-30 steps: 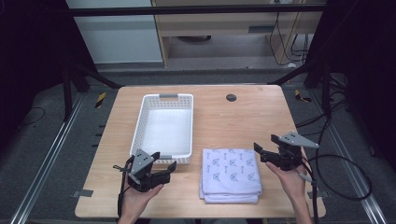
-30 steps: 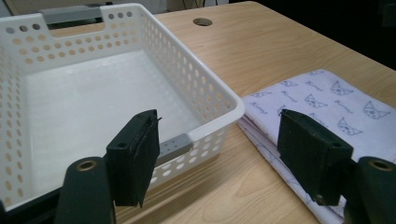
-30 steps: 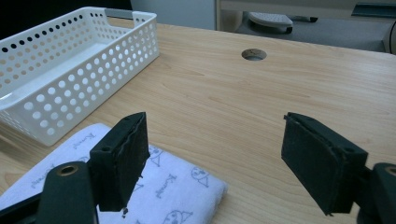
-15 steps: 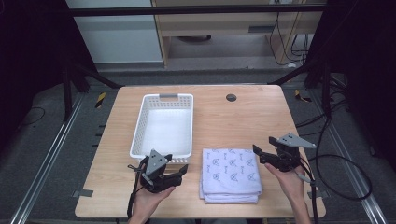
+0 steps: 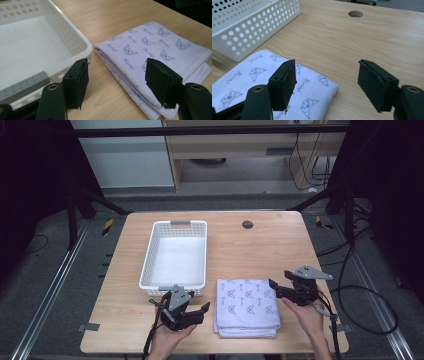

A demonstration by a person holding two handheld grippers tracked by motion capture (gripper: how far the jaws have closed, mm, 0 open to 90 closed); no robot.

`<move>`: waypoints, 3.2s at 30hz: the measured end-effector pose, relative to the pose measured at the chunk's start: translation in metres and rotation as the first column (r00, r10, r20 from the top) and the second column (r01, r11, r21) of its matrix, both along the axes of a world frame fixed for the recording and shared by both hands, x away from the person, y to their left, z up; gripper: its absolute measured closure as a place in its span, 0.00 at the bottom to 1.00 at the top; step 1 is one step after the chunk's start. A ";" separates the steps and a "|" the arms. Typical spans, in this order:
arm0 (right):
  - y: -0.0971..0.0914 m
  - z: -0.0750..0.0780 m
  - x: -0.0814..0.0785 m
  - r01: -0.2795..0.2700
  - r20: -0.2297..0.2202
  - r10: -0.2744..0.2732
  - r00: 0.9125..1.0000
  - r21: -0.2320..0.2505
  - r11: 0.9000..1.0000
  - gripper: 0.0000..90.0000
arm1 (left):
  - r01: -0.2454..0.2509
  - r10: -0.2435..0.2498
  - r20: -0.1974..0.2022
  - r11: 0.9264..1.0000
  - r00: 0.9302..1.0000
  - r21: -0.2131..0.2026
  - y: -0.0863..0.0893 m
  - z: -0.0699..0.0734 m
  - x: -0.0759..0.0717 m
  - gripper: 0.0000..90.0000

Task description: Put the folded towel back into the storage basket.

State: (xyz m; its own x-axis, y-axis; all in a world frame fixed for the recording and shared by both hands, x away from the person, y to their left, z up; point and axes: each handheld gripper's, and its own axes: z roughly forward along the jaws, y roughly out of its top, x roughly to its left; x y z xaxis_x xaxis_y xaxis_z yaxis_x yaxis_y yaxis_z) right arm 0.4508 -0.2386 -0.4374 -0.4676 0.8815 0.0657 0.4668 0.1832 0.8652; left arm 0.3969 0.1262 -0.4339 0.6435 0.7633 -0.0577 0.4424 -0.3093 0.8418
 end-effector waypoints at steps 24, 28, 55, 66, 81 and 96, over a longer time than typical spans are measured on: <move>0.004 -0.021 0.007 -0.024 -0.068 0.021 0.997 -0.034 0.999 0.38 | 0.047 -0.045 -0.067 0.998 0.997 0.037 -0.023 -0.021 0.002 0.40; 0.004 -0.023 0.008 -0.027 -0.077 0.023 0.997 -0.042 0.999 0.39 | 0.053 -0.050 -0.077 0.997 0.996 0.049 -0.028 -0.026 0.003 0.40; 0.013 -0.047 0.016 -0.074 -0.174 0.059 0.983 -0.076 0.994 0.44 | 0.067 -0.056 -0.133 0.995 0.990 0.074 -0.045 -0.056 0.012 0.34; 0.015 -0.053 0.018 -0.082 -0.202 0.066 0.977 -0.070 0.994 0.46 | 0.061 -0.050 -0.153 0.996 0.987 0.071 -0.047 -0.063 0.014 0.33; 0.014 -0.059 0.021 -0.070 -0.228 0.057 0.972 -0.050 0.996 0.43 | 0.054 -0.044 -0.197 0.998 0.979 0.043 -0.050 -0.067 0.019 0.33; 0.012 -0.064 0.023 -0.055 -0.265 0.058 0.963 0.018 0.998 0.49 | 0.090 -0.076 -0.219 0.995 0.973 0.054 -0.054 -0.065 0.020 0.43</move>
State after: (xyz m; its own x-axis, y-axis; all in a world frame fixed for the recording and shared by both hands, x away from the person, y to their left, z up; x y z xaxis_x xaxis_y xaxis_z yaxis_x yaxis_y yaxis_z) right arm 0.4737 -0.2268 -0.5012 -0.4811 0.8529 0.2029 0.6690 0.2076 0.7136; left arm 0.4173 0.0727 -0.4985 0.6822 0.7143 -0.1563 0.5825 -0.4016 0.7067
